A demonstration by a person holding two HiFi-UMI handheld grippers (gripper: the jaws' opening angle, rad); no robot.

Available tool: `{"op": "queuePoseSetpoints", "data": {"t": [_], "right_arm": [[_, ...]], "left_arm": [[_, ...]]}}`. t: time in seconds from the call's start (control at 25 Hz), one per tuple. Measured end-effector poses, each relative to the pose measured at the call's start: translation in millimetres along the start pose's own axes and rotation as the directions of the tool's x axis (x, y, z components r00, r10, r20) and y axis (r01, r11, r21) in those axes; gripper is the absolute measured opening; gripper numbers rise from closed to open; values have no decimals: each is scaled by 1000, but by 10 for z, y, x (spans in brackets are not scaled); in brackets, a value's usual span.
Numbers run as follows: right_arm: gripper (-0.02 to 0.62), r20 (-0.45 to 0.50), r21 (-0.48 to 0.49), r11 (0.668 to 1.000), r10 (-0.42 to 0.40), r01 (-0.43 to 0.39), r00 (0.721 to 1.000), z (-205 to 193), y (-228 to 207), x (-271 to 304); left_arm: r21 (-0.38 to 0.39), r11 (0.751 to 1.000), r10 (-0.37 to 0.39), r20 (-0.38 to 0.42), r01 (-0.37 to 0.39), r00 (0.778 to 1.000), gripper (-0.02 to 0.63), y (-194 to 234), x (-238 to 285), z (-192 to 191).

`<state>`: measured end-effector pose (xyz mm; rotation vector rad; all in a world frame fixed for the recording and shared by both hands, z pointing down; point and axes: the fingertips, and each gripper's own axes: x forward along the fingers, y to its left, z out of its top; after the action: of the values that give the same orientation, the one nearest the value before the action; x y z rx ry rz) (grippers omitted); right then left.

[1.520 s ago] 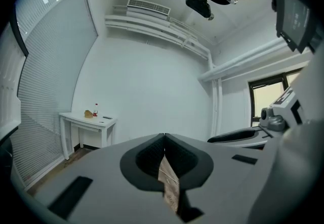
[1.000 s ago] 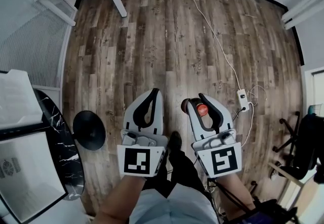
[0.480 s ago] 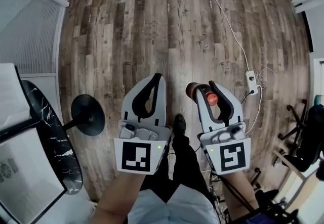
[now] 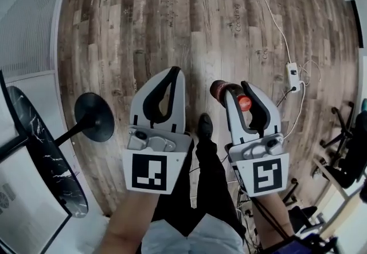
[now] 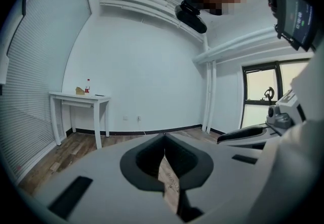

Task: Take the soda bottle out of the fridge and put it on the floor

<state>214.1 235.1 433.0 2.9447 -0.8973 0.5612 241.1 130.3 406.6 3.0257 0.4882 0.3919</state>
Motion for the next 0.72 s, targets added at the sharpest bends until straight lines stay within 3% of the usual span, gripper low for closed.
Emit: {"op": "queuePoseSetpoints", "data": {"t": [0.72], "right_arm": [[120, -50, 22, 1000, -18, 20, 999, -1284, -148, 489]], "left_arm": [[7, 999, -49, -39, 50, 998, 17, 133, 399, -1336]]}}
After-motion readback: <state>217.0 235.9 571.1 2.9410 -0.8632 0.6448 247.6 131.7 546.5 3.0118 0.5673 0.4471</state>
